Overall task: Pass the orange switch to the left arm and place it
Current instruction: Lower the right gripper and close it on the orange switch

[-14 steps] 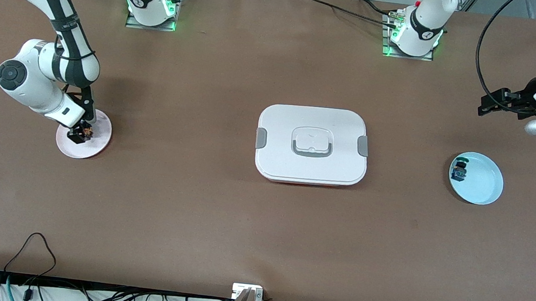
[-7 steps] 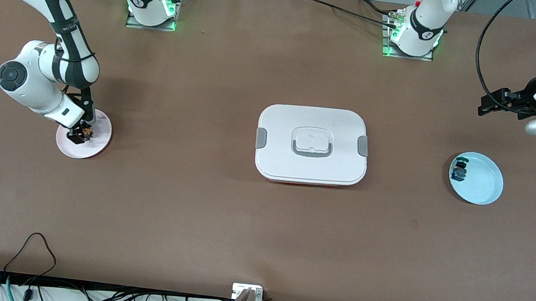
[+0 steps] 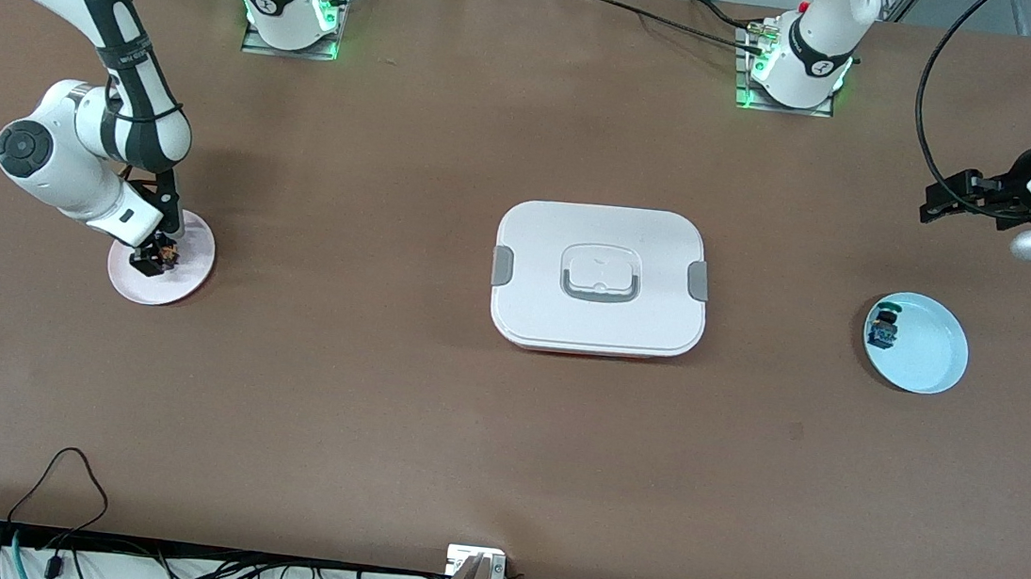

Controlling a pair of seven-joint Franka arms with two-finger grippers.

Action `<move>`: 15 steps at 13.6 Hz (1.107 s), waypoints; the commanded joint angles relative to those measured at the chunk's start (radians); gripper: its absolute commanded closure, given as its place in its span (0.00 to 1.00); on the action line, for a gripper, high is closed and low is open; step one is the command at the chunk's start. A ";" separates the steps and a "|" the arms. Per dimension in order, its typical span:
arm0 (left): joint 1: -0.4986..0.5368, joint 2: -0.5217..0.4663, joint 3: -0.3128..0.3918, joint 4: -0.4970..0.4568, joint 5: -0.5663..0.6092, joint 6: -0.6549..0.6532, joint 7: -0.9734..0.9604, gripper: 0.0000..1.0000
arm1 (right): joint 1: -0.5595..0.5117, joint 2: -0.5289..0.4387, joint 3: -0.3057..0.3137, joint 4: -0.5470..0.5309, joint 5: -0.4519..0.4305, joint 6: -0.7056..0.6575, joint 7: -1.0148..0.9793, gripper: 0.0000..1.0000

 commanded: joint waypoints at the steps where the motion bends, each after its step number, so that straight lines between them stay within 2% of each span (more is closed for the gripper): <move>1: 0.005 0.013 -0.002 0.027 0.011 -0.023 -0.002 0.00 | -0.021 0.014 0.009 -0.006 0.023 0.087 -0.116 0.13; 5: 0.005 0.013 -0.002 0.027 0.011 -0.023 -0.002 0.00 | -0.031 0.016 0.009 -0.008 0.025 0.091 -0.114 0.34; 7: 0.005 0.013 -0.002 0.027 0.011 -0.023 -0.002 0.00 | -0.031 0.016 0.009 -0.008 0.025 0.090 -0.116 0.50; 8: 0.005 0.013 -0.002 0.027 0.011 -0.023 -0.002 0.00 | -0.031 0.016 0.010 -0.006 0.025 0.090 -0.114 0.63; 12: 0.007 0.016 0.000 0.027 0.011 -0.023 -0.001 0.00 | -0.029 0.013 0.030 0.004 0.026 0.079 -0.110 0.98; 15: 0.007 0.018 0.001 0.029 0.011 -0.023 -0.002 0.00 | -0.029 -0.002 0.076 0.059 0.048 -0.032 -0.106 1.00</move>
